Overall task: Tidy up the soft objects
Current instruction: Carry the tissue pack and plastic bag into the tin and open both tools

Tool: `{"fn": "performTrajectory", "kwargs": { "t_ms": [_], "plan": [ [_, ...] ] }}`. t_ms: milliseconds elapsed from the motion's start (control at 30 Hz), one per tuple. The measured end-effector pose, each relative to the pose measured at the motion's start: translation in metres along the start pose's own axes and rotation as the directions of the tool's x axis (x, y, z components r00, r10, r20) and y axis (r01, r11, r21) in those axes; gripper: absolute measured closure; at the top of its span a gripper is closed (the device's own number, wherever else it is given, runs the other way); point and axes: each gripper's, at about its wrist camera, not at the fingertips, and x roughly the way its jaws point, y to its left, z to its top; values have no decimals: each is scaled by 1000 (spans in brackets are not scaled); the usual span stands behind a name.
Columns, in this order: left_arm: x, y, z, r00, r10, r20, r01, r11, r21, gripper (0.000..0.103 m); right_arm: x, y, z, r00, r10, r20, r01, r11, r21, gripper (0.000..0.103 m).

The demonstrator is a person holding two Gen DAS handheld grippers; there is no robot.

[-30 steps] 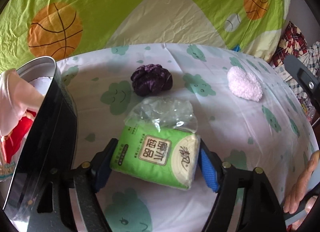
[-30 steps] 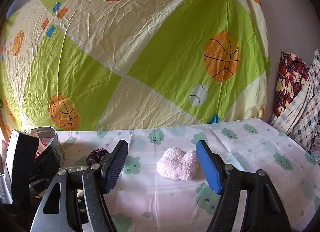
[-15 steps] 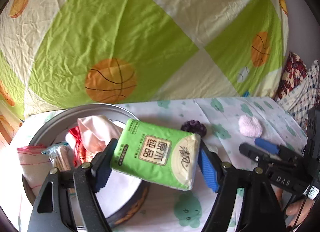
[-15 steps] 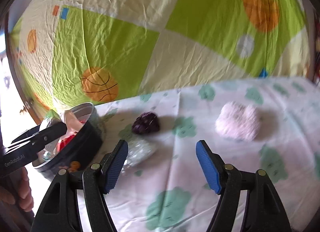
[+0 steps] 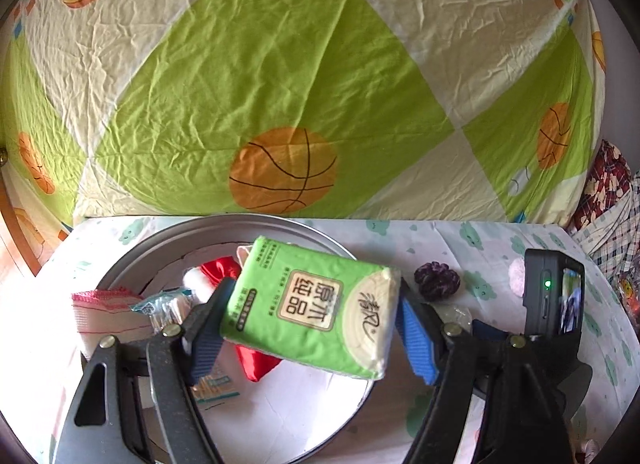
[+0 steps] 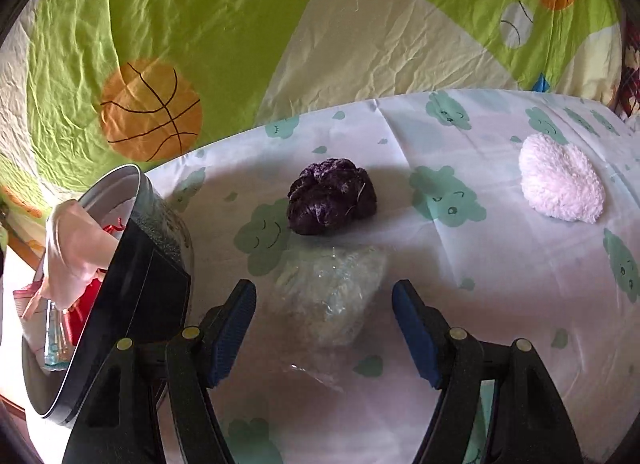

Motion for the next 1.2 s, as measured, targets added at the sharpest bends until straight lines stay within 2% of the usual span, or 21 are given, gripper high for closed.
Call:
{"fn": "performTrajectory", "kwargs": {
  "t_ms": [33, 67, 100, 200, 267, 333, 400, 533, 600, 733, 833, 967, 1200],
  "plan": [
    [-1, 5, 1, 1000, 0, 2, 0, 1000, -11, 27, 1, 2, 1, 1000, -26, -3, 26, 1000, -12, 37],
    [-1, 9, 1, 1000, 2, 2, -2, 1000, -21, 27, 1, 5, 1, 997, -72, -4, 72, 997, -34, 49],
    [-1, 13, 1, 1000, 5, 3, -5, 1000, -28, 27, 1, 6, 1, 997, -79, -3, 79, 996, -49, 57],
    [0, 22, 1, 1000, 28, 4, -28, 999, -39, 27, 0, -1, 1, 999, -34, -5, 34, 998, -57, 68],
    [2, 26, 0, 999, 34, 0, -34, 998, -46, 27, -6, -9, 0, 1000, 26, 11, -26, 999, -37, 77],
    [2, 30, 0, 999, 38, -2, -38, 998, -57, 27, -23, -18, -3, 987, 135, 85, -134, 991, -24, 78],
    [2, 34, 1, 999, 45, 5, -44, 997, -68, 27, -45, -12, -5, 967, 170, 190, -159, 985, -69, 78],
    [1, 46, 2, 998, 63, 25, -61, 995, -85, 27, -88, 3, -12, 895, 257, 364, -220, 965, -139, 78],
    [3, 55, 3, 996, 90, 26, -87, 992, -97, 27, -102, 16, -17, 872, 263, 414, -210, 963, -169, 78],
    [3, 74, 4, 991, 127, 34, -122, 985, -123, 27, -119, 50, -25, 838, 253, 483, -153, 959, -237, 78],
    [2, 86, 4, 982, 185, 47, -178, 975, -129, 27, -129, 78, -28, 812, 272, 516, -130, 947, -294, 78],
    [4, 106, 5, 974, 223, 44, -214, 964, -156, 27, -131, 110, -29, 800, 310, 514, -142, 930, -340, 78],
    [14, 126, 0, 966, 259, 2, -254, 948, -191, 27, -117, 147, -26, 804, 352, 479, -196, 917, -347, 78]
  ]
}}
